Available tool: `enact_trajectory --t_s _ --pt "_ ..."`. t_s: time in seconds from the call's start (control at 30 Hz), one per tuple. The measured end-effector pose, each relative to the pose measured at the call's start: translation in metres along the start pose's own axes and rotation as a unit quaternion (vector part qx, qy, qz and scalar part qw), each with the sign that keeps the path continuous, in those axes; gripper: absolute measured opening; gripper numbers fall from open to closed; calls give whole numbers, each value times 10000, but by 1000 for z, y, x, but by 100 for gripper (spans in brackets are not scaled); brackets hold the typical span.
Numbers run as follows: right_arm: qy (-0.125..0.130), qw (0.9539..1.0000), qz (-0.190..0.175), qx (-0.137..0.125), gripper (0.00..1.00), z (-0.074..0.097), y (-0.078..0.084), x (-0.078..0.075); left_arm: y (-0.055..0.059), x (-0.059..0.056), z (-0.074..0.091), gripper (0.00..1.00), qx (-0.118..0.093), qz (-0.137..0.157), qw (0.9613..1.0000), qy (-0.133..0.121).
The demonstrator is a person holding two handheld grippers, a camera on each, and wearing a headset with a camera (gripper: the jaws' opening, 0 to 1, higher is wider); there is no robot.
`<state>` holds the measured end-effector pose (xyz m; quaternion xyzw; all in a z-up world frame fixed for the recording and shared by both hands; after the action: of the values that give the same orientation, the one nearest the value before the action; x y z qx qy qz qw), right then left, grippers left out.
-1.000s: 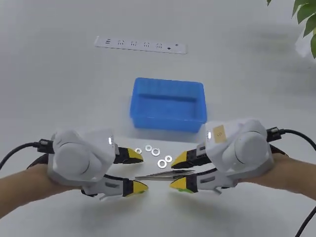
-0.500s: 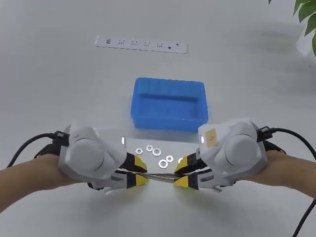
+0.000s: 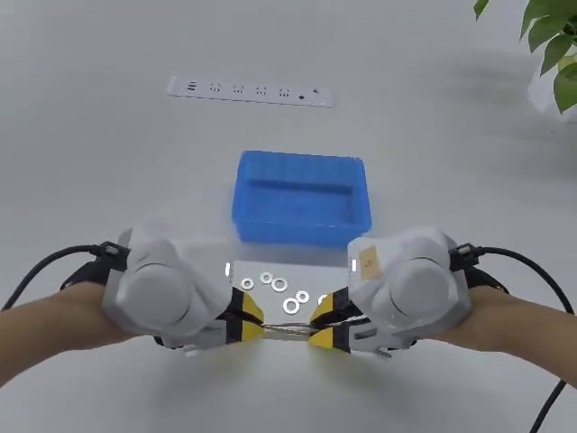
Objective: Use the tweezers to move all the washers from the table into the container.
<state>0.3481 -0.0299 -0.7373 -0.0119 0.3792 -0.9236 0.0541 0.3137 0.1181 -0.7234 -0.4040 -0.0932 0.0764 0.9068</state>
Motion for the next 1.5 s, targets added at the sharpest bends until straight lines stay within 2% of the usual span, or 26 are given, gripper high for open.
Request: enact_trajectory --t_s 0.13,0.33,0.47,0.57,0.63,0.73,0.8,0.87,0.9,0.97,1.2,1.23,1.33,1.5 --pt "76 9999 18 -72 10 -1 1 3 -8 -1 6 5 -126 3 9999 -73" --pt "145 9993 328 -128 9 0 0 7 -20 -6 10 5 -211 -76 9997 -136" --pt "198 9987 366 -281 8 5 2 7 -31 -4 13 5 -286 -91 9994 -174" --pt "251 9980 405 -422 8 9 3 8 -42 -5 14 5 -473 -66 9987 -179" --pt "299 9974 365 -544 8 13 4 9 -53 -5 15 5 -762 32 9969 -198" --pt "415 9941 -14 -999 8 21 8 10 -74 -7 13 5 -1226 181 9920 -226" --pt "443 9924 -75 -1149 8 24 10 12 -81 -7 11 5 -1298 157 9912 -201" --pt "488 9880 -365 -1416 8 25 11 17 -93 -6 7 5 -1420 85 9896 -204" --pt "514 9871 -411 -1458 8 26 12 19 -101 -6 2 5 -1483 21 9888 -157" --pt "613 9872 -341 -1430 8 28 14 20 -107 -8 -4 5 -1487 -116 9888 -71" --pt "673 9864 -270 -1475 8 31 19 21 -117 -12 -16 5 -1553 -255 9874 143" --pt "662 9869 -192 -1458 8 32 19 21 -118 -12 -17 5 -1553 -183 9875 204" --pt "629 9861 -253 -1514 8 31 19 21 -117 -12 -15 9 -1588 -170 9869 240" --pt "608 9854 -209 -1579 7 30 19 21 -112 -13 -14 15 -1446 -284 9885 331"
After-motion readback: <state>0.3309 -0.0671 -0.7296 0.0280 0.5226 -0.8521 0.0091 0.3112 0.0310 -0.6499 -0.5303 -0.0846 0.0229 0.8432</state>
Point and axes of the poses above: the centre of the closed fingertips' face, and the gripper's own axes: z roughly backward along the fingers, x roughly to its left, y roughly out of its underside, the point moved 9 cm from there along z, roughly backward along the fingers, and after that the axes turned 6 degrees about -x, right-handed, at the moved point
